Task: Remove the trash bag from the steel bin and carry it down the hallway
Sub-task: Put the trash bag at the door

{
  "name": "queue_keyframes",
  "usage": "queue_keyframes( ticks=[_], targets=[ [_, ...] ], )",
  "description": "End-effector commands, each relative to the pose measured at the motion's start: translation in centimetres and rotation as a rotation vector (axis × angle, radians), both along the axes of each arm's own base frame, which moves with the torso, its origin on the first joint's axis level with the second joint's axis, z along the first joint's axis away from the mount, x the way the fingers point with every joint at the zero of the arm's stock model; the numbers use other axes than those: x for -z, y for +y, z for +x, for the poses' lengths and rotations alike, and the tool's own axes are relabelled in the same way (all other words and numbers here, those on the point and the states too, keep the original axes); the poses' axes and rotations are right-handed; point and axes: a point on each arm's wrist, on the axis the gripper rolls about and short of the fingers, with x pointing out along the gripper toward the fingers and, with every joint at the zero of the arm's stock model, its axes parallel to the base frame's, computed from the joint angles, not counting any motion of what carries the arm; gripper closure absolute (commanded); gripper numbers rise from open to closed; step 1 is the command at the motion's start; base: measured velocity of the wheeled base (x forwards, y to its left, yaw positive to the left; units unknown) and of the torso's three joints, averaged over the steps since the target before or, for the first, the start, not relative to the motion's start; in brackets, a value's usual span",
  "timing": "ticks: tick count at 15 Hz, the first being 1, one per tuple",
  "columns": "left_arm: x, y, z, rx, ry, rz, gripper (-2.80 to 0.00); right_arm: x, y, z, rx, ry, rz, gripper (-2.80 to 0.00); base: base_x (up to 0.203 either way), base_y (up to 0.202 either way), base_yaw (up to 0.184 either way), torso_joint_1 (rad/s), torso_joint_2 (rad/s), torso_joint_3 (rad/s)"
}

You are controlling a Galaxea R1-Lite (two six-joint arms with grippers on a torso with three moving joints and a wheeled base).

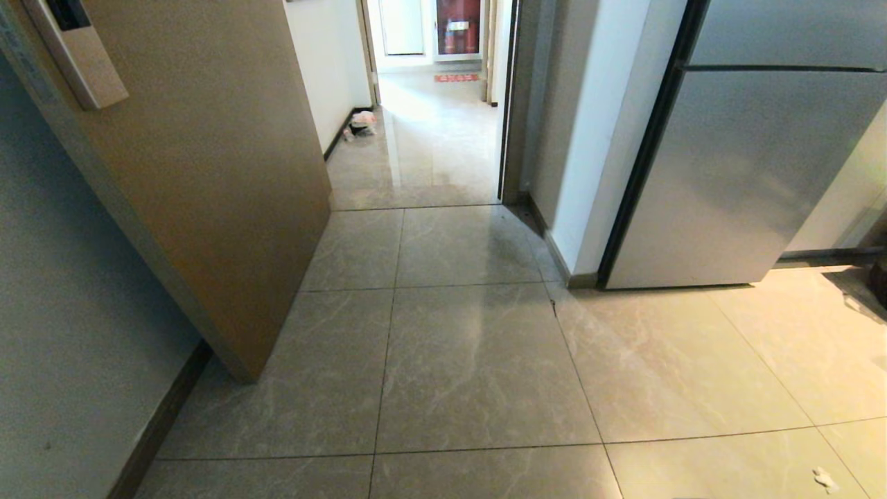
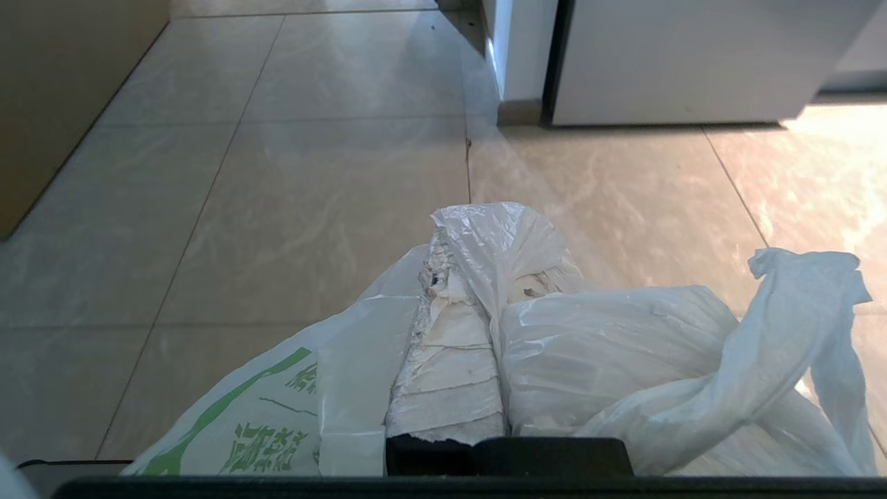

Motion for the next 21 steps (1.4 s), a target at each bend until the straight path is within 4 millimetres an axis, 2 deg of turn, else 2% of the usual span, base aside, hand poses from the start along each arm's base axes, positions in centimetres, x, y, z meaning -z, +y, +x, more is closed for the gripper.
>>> queue_keyframes(
  ticks=[1, 21],
  targets=[
    [0.04, 0.0, 0.0, -0.001, -0.001, 0.0, 0.0, -0.01, 0.0, 0.01, -0.001, 0.001, 0.0, 0.0, 0.194, 0.0, 0.002, 0.002, 0.0, 0.005],
    [0.04, 0.0, 0.0, -0.001, -0.001, 0.002, 0.0, -0.01, 0.0, 0.01, -0.001, 0.001, 0.0, 0.0, 0.192, 0.0, 0.001, 0.002, 0.0, 0.003]
  ],
)
